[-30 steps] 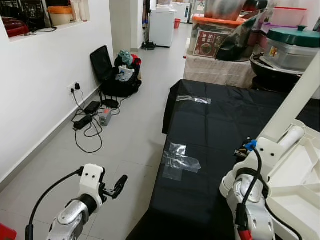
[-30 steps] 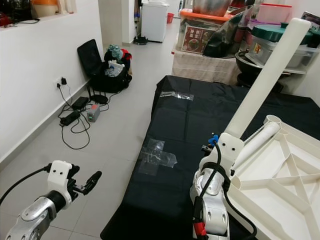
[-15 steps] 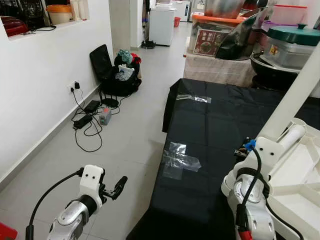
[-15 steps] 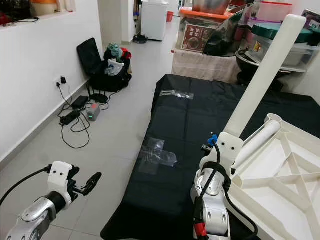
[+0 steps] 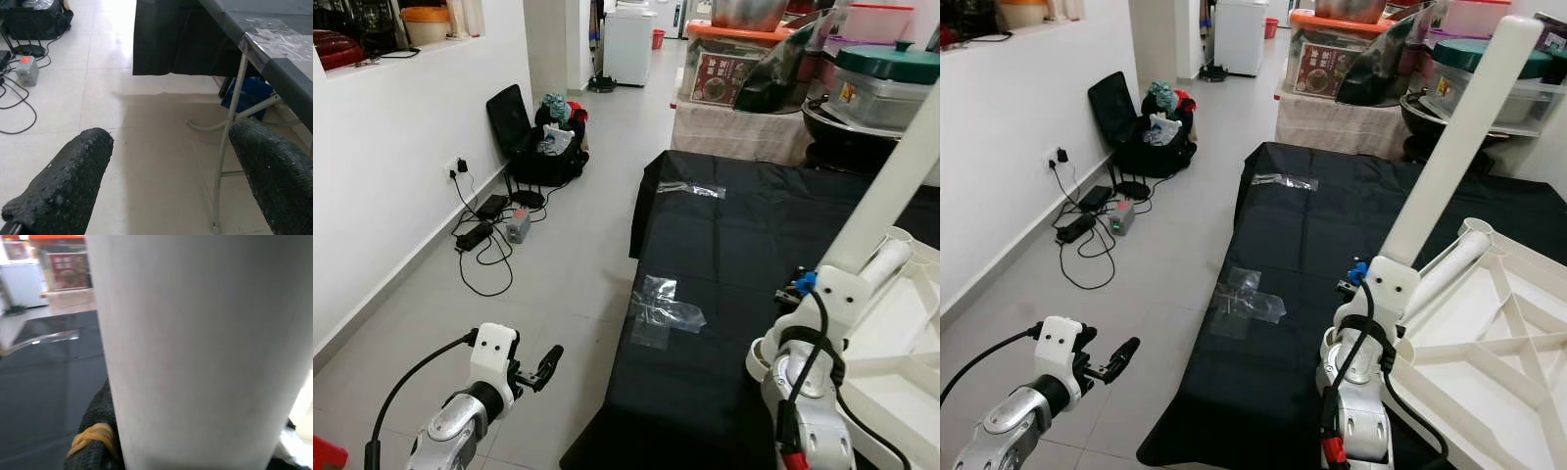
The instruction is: Building children table
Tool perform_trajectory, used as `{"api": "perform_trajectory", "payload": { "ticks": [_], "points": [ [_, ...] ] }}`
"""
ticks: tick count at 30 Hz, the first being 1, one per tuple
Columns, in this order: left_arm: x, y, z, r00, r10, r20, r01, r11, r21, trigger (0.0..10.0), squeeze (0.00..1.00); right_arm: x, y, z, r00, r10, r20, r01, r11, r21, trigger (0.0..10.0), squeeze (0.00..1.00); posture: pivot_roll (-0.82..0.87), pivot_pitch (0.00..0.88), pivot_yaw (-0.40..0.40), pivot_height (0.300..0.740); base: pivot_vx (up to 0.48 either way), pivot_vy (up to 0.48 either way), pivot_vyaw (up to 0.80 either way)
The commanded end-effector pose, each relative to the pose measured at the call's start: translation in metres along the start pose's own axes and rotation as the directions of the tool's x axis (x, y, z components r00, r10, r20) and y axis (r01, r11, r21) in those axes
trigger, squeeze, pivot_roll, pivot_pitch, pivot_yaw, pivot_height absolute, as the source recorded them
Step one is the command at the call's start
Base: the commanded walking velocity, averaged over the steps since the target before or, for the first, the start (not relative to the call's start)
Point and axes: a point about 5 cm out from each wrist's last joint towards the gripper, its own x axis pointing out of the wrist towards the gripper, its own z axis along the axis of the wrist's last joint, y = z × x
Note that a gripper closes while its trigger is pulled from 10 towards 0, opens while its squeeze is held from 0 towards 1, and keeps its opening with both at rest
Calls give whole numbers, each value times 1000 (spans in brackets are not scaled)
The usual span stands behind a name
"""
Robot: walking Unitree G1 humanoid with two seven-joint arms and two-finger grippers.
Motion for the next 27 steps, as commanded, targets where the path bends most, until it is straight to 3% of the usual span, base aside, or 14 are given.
{"api": "perform_trajectory", "payload": {
  "ticks": [1,15,19,27],
  "points": [
    [2,-2,0,1000,-12,3,12,1000,3,10000,0,0,-3,3,1000,-12,25,12,1000,-5,10000,0,92,0,-61,740,0,0,0],
    [3,-3,-2,1000,-15,0,15,1000,2,10000,0,-2,3,-1,1000,15,10,-16,1000,15,10000,0,93,0,-63,740,0,0,0],
    [3,-3,-2,1000,-15,0,15,1000,2,10000,0,-4,16,-1,994,108,-4,-107,993,40,10000,0,94,0,-65,740,0,0,0],
    [3,-3,-3,1000,-11,0,11,1000,1,10000,0,-7,26,-7,980,196,-37,-194,980,42,10000,0,97,0,-70,740,0,0,0]
  ]
}}
